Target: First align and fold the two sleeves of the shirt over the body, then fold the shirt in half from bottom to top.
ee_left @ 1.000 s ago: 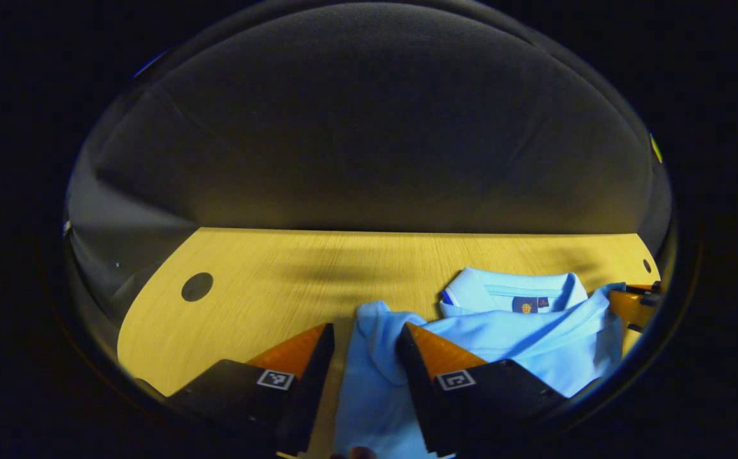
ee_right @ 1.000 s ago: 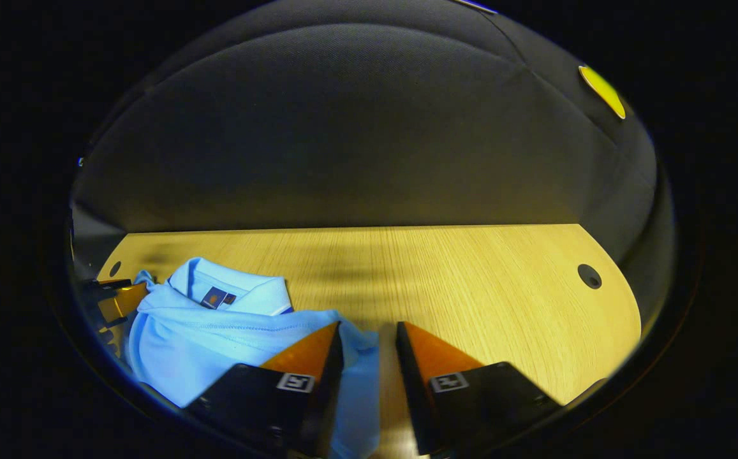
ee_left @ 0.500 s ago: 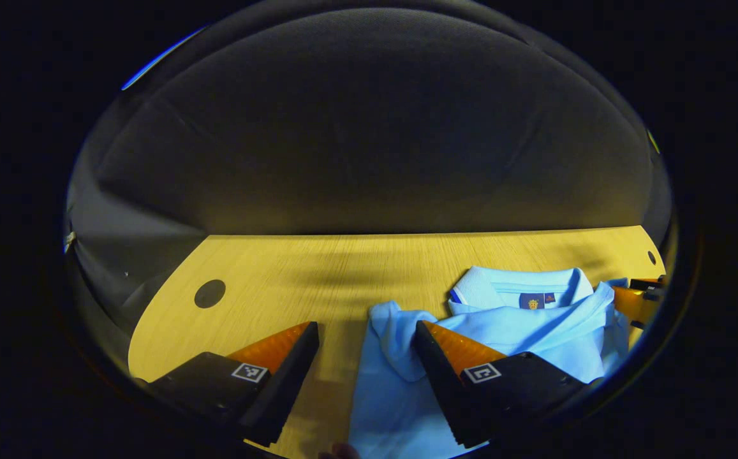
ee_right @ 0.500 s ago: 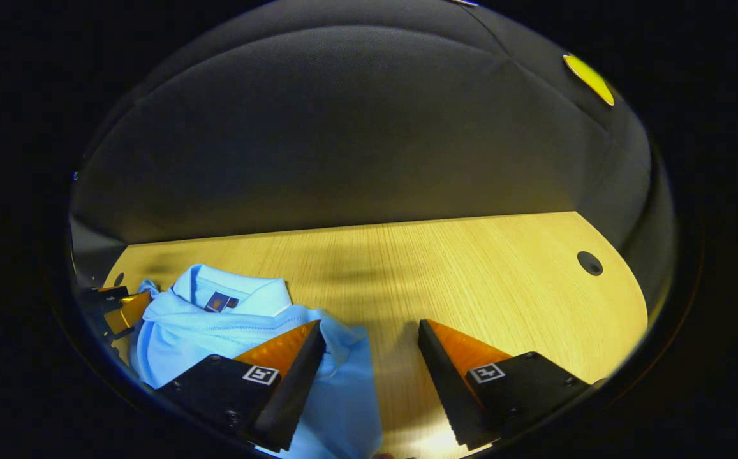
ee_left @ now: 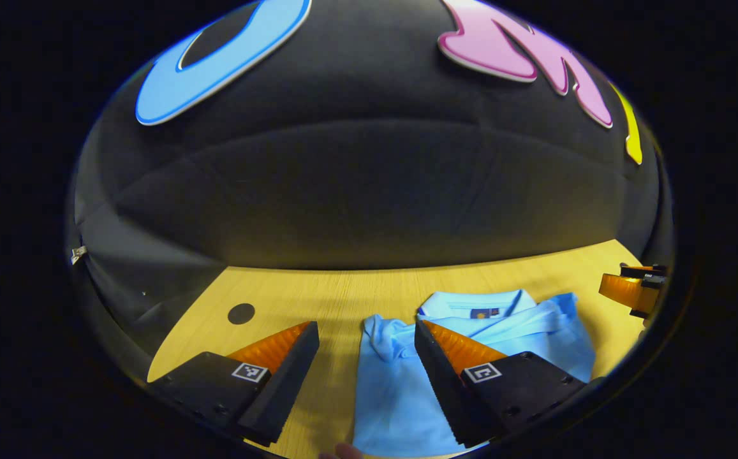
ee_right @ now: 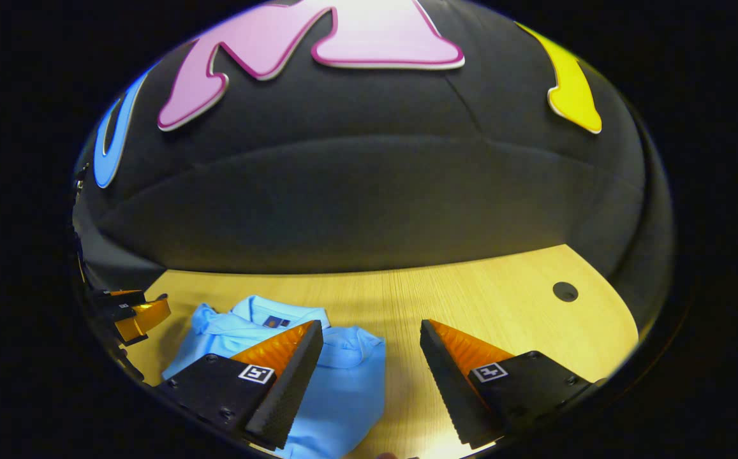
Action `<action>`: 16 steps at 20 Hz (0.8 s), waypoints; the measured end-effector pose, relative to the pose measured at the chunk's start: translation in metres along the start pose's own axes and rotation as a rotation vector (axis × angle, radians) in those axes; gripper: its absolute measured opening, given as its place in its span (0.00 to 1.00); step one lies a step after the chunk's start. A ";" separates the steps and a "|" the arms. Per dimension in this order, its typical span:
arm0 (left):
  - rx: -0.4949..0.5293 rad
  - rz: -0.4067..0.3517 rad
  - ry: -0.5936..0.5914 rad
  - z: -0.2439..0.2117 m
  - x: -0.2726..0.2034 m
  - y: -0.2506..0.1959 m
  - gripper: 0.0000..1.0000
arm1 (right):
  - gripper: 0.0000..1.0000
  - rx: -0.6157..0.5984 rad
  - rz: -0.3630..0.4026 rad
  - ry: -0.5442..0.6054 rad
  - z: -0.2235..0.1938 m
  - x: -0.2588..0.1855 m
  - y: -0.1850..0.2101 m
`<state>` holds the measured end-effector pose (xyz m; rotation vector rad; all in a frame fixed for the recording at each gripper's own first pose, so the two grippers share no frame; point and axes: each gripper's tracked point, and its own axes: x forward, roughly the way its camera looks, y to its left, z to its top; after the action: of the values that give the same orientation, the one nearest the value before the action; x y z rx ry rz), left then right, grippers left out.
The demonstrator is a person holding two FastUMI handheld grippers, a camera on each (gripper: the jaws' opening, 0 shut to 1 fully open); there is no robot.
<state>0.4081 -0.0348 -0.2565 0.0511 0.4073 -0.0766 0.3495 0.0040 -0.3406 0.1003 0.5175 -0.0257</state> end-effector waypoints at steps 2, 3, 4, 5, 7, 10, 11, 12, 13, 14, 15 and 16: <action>-0.039 -0.009 -0.032 0.009 -0.037 -0.007 0.95 | 0.95 0.008 0.006 -0.033 0.012 -0.031 -0.001; -0.052 -0.007 -0.051 0.015 -0.058 -0.009 0.96 | 0.95 0.008 0.011 -0.051 0.017 -0.048 0.000; -0.059 -0.003 -0.075 0.021 -0.081 -0.010 0.96 | 0.96 0.004 0.015 -0.070 0.022 -0.065 0.001; -0.060 0.000 -0.100 0.029 -0.106 -0.011 0.96 | 0.96 0.003 0.020 -0.088 0.028 -0.083 0.001; -0.045 -0.005 -0.152 0.044 -0.151 -0.019 0.96 | 0.96 0.007 0.042 -0.119 0.040 -0.122 0.004; -0.010 -0.019 -0.233 0.067 -0.228 -0.031 0.96 | 0.98 -0.014 0.074 -0.167 0.058 -0.178 0.006; 0.000 -0.026 -0.252 0.071 -0.251 -0.034 0.96 | 0.98 -0.020 0.080 -0.186 0.064 -0.199 0.004; 0.007 -0.031 -0.264 0.071 -0.271 -0.038 0.95 | 0.98 -0.018 0.085 -0.200 0.069 -0.221 0.003; 0.008 -0.038 -0.273 0.072 -0.289 -0.041 0.95 | 0.97 -0.009 0.090 -0.212 0.071 -0.239 0.003; 0.008 -0.047 -0.280 0.072 -0.307 -0.045 0.96 | 0.98 -0.002 0.098 -0.223 0.073 -0.258 0.003; 0.003 -0.058 -0.282 0.070 -0.322 -0.048 0.95 | 0.97 -0.006 0.100 -0.237 0.075 -0.276 0.004; -0.008 -0.069 -0.276 0.063 -0.337 -0.051 0.95 | 0.98 -0.014 0.099 -0.253 0.079 -0.292 0.004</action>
<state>0.1203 -0.0682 -0.0662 0.0184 0.1335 -0.1479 0.1352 -0.0002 -0.1276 0.1070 0.2597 0.0610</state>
